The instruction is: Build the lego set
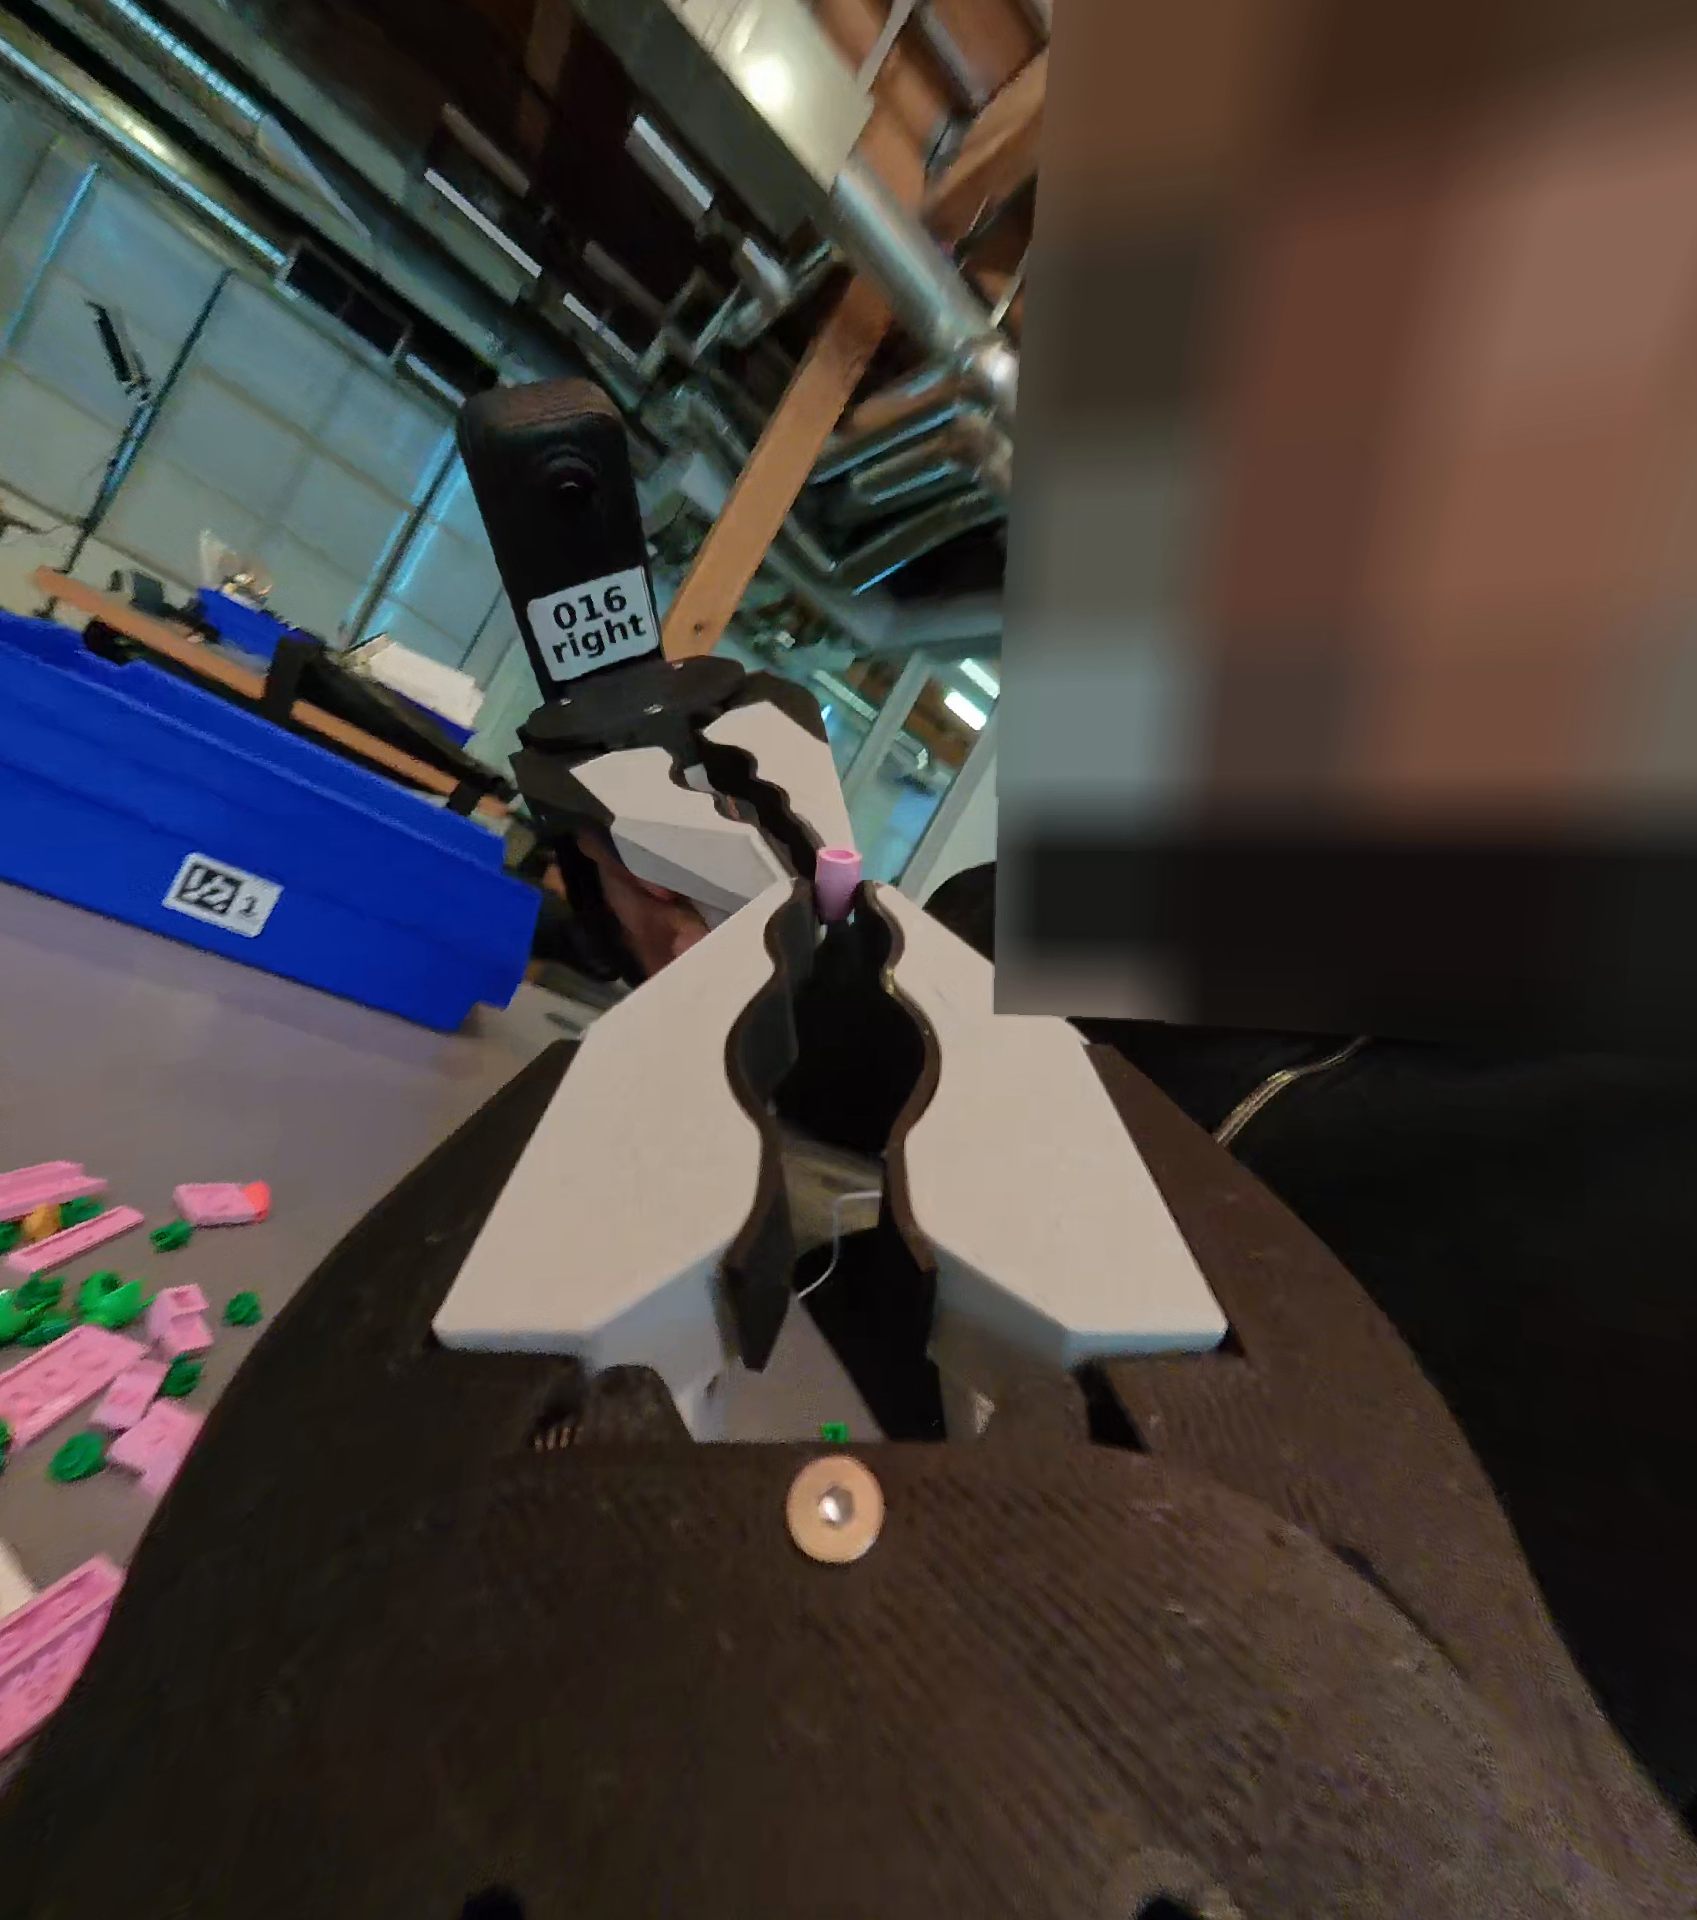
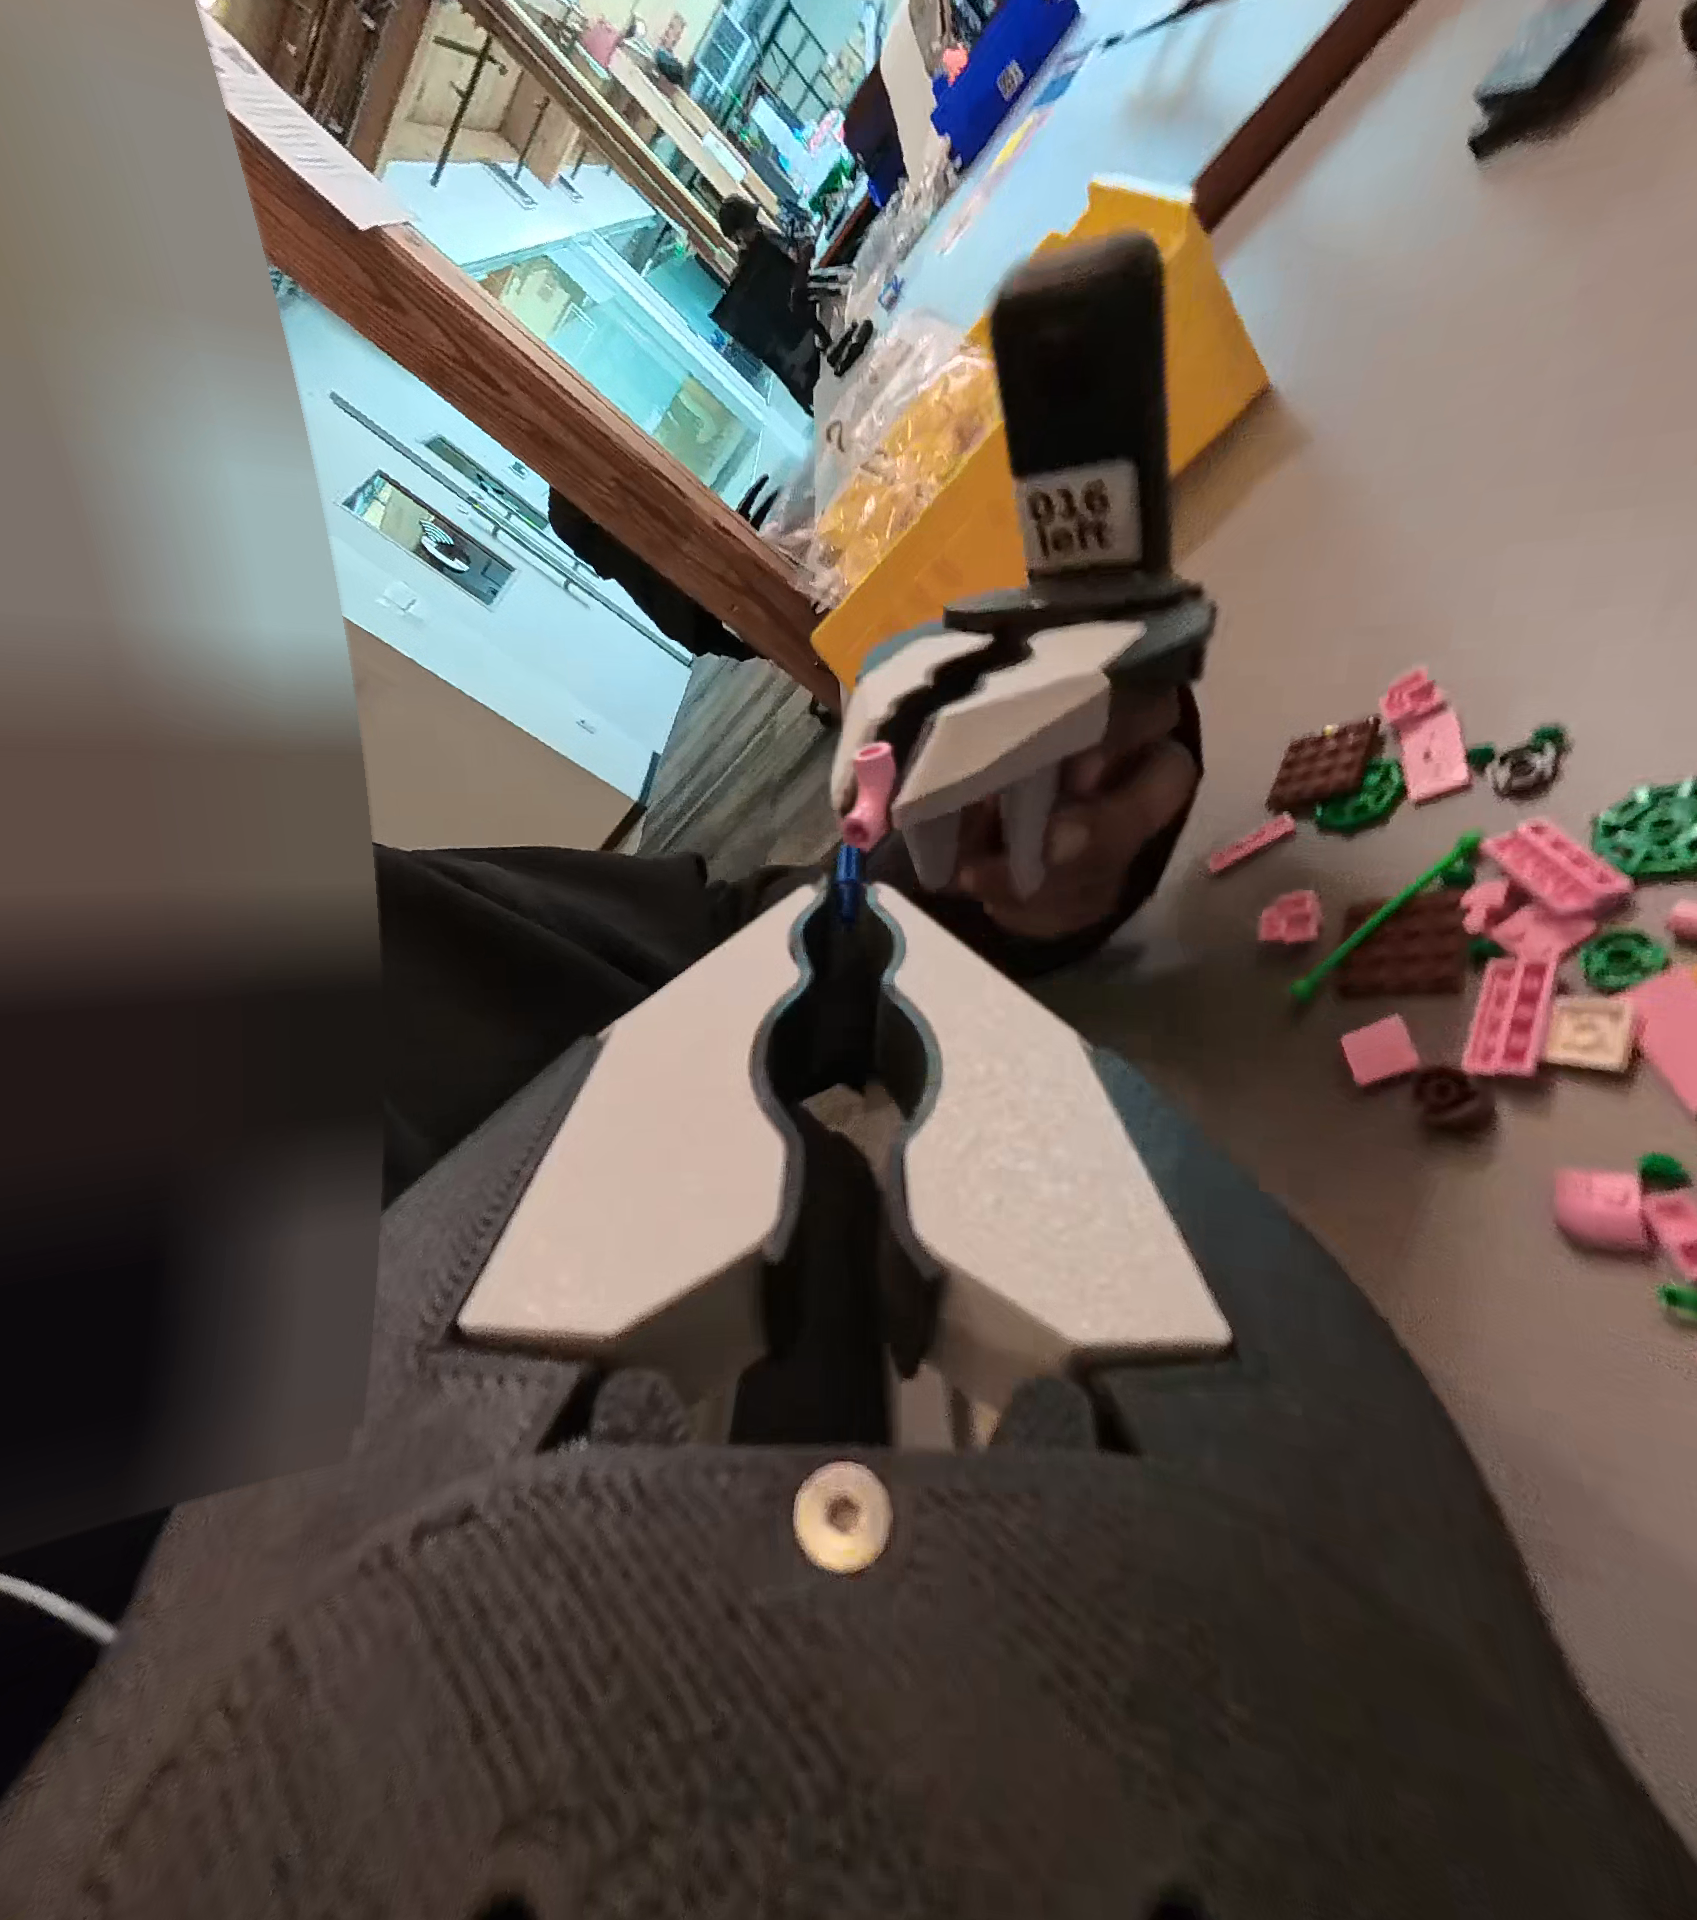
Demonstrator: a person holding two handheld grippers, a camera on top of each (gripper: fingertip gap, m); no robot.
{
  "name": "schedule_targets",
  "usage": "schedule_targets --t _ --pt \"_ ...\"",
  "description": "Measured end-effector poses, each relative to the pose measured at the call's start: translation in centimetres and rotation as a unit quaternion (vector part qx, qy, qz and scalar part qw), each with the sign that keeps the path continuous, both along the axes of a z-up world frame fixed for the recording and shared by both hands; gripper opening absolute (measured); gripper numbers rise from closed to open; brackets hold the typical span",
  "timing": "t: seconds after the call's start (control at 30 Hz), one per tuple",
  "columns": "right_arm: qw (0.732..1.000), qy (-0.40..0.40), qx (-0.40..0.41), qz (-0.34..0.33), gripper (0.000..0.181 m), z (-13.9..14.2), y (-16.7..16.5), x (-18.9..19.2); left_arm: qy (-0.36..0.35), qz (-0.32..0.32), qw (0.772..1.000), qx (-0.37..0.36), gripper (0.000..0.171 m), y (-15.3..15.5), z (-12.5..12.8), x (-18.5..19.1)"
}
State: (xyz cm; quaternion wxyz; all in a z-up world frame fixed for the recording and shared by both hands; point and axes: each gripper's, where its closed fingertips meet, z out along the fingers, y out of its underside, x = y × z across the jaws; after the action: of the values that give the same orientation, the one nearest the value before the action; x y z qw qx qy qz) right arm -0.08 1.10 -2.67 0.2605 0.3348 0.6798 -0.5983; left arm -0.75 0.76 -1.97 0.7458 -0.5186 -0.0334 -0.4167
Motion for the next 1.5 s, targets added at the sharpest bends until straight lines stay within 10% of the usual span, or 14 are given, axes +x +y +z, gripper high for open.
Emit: schedule_targets --t 0.77,1.5 --pt "0.993 -0.118 0.025 0.016 0.002 -3.9 2.3 1.8 0.145 0.022 0.979 -0.139 0.005 2.7 -3.9 2.3" --pt "0.99 -0.129 -0.044 -0.026 0.002 -4.1 3.4 1.5 0.031 0.001 0.99 -0.136 0.006 4.0 -4.2 2.3"
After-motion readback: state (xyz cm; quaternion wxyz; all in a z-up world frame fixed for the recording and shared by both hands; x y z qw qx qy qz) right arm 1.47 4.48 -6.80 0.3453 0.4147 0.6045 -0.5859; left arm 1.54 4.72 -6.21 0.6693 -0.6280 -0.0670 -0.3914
